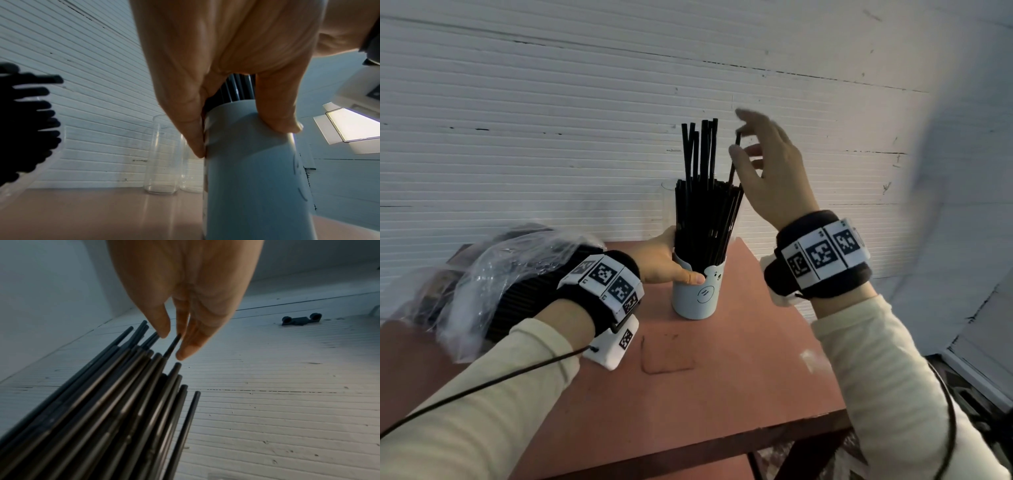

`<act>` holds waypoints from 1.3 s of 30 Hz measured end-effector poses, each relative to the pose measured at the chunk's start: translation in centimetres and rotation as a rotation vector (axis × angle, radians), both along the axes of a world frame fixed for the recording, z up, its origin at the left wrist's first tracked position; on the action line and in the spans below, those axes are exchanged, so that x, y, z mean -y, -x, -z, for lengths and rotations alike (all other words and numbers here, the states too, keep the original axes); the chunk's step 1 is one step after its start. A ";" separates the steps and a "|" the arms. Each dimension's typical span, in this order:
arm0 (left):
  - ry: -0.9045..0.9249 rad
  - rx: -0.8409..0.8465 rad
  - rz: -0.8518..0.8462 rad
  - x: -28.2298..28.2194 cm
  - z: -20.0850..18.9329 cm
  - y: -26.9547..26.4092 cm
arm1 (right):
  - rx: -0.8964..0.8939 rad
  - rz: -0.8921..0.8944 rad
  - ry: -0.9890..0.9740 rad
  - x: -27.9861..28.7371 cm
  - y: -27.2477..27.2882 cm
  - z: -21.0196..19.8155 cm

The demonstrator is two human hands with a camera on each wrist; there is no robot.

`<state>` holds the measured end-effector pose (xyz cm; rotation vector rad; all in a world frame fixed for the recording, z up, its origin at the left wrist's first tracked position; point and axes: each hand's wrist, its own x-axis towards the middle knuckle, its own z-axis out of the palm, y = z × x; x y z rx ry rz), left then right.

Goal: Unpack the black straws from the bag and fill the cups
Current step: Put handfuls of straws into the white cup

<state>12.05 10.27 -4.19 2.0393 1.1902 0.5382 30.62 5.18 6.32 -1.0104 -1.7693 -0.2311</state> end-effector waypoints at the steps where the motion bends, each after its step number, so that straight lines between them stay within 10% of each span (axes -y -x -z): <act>1: -0.001 0.002 0.000 0.0 0.0 0.0 | 0.000 -0.005 0.006 -0.2 -0.1 0.0; 39: -0.011 -0.022 -0.041 0.4 -0.3 -0.3 | -0.087 0.035 -0.063 3.0 0.8 3.9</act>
